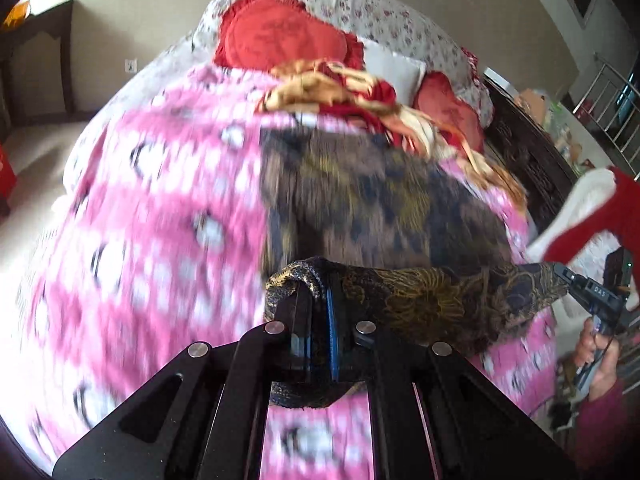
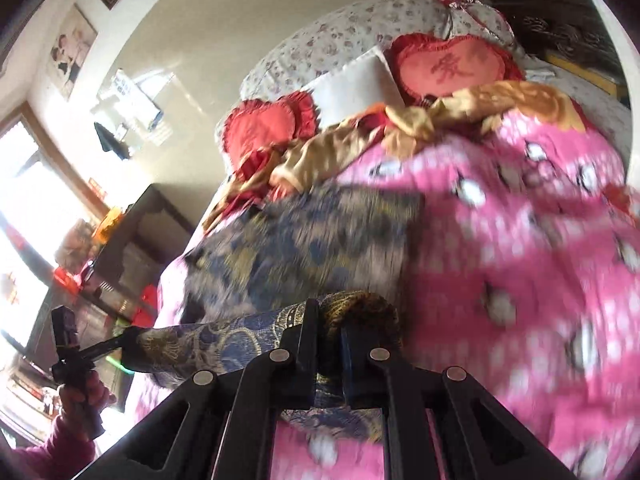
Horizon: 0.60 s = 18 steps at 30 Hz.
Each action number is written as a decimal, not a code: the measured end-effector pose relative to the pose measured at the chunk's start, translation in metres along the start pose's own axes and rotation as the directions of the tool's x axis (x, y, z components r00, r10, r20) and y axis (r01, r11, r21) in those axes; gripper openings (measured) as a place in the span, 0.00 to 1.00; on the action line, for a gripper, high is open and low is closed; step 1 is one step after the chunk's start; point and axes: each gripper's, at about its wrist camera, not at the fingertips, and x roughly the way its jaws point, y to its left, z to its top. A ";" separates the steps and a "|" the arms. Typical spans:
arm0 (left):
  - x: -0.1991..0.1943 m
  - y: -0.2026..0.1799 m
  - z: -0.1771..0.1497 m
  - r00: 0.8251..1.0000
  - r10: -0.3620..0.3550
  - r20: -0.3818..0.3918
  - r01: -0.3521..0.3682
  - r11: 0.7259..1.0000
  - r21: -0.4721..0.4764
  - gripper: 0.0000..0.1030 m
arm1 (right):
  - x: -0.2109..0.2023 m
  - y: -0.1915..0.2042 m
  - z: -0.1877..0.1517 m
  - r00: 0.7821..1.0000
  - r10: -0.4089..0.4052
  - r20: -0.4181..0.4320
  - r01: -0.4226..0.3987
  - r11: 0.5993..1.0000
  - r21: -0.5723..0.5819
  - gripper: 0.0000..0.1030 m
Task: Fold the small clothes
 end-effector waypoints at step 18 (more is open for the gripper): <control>0.070 0.008 0.080 0.999 0.049 0.010 -0.049 0.999 0.017 0.69 | 0.058 -0.030 0.059 0.993 -0.095 0.072 0.092 0.995 0.048 0.44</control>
